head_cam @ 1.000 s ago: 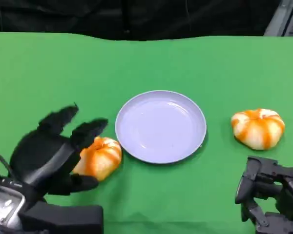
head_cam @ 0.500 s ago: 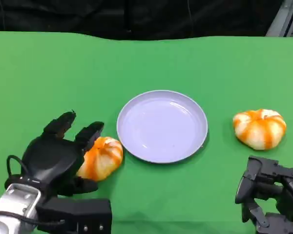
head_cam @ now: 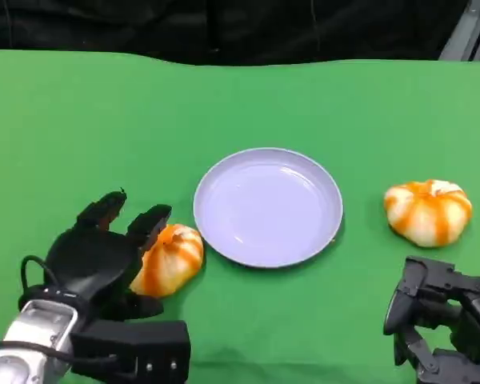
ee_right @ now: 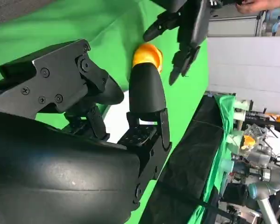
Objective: Grasp the bread from the table and place it into the plate.
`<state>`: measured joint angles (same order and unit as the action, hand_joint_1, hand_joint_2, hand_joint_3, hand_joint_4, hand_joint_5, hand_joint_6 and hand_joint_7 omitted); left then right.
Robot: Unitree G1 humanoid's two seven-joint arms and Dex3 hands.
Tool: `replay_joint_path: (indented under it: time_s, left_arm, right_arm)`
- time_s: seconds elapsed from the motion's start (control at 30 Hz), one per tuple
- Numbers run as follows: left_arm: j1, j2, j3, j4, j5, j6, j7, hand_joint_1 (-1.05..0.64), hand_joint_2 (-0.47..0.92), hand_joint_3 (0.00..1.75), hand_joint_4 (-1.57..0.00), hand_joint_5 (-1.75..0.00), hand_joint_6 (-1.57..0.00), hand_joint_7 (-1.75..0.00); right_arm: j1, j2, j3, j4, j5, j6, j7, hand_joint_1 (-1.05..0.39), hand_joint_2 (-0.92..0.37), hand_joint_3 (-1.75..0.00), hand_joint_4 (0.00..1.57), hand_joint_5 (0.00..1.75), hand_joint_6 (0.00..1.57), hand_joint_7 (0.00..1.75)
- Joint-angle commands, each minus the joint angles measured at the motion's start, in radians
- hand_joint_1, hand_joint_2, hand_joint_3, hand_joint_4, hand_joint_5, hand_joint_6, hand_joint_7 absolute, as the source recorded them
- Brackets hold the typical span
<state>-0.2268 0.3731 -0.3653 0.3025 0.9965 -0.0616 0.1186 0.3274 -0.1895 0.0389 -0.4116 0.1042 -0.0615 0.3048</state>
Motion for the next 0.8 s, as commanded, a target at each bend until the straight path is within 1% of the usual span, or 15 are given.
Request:
replay_joint_path:
  time_s: [0.03,0.37,0.43,0.5,0.6,0.8]
  left_arm:
    - [-0.021,0.011,-0.011,0.019,-0.015,0.011,0.031,-0.92,0.92,0.41,0.0,0.0,-0.1,0.0]
    - [-0.026,0.02,-0.028,0.022,-0.029,0.02,0.04,-0.92,0.92,0.41,0.0,0.0,-0.1,0.0]
    - [-0.079,-0.029,-0.046,0.158,-0.038,0.03,0.065,-0.91,0.92,0.41,0.0,0.0,-0.11,0.0]
    - [-0.127,-0.066,-0.06,0.271,-0.051,0.031,0.091,-0.91,0.92,0.54,0.0,0.0,-0.12,0.0]
    - [-0.152,-0.072,-0.076,0.322,-0.066,0.025,0.116,-0.91,0.92,0.58,0.0,0.0,-0.12,0.0]
    - [-0.174,-0.077,-0.098,0.367,-0.087,0.02,0.136,-0.9,0.92,0.63,0.0,0.0,-0.11,0.0]
  right_arm:
    - [0.004,-0.005,-0.007,-0.01,-0.001,-0.01,-0.007,0.01,-0.66,-1.06,0.76,1.75,0.68,1.59]
    - [0.004,-0.006,-0.006,-0.01,-0.001,-0.01,-0.008,0.01,-0.65,-1.07,0.76,1.75,0.68,1.59]
    - [0.014,-0.01,-0.005,-0.025,-0.006,-0.005,-0.009,0.01,-0.65,-1.07,0.76,1.75,0.68,1.59]
    - [0.02,-0.012,-0.004,-0.033,-0.005,-0.005,-0.007,0.0,-0.65,-1.07,0.76,1.75,0.68,1.59]
    - [0.021,-0.013,-0.004,-0.035,-0.004,-0.004,-0.007,0.0,-0.65,-1.07,0.76,1.75,0.68,1.59]
    - [0.025,-0.011,-0.004,-0.039,-0.001,0.005,-0.008,0.0,-0.66,-1.08,0.76,1.75,0.68,1.58]
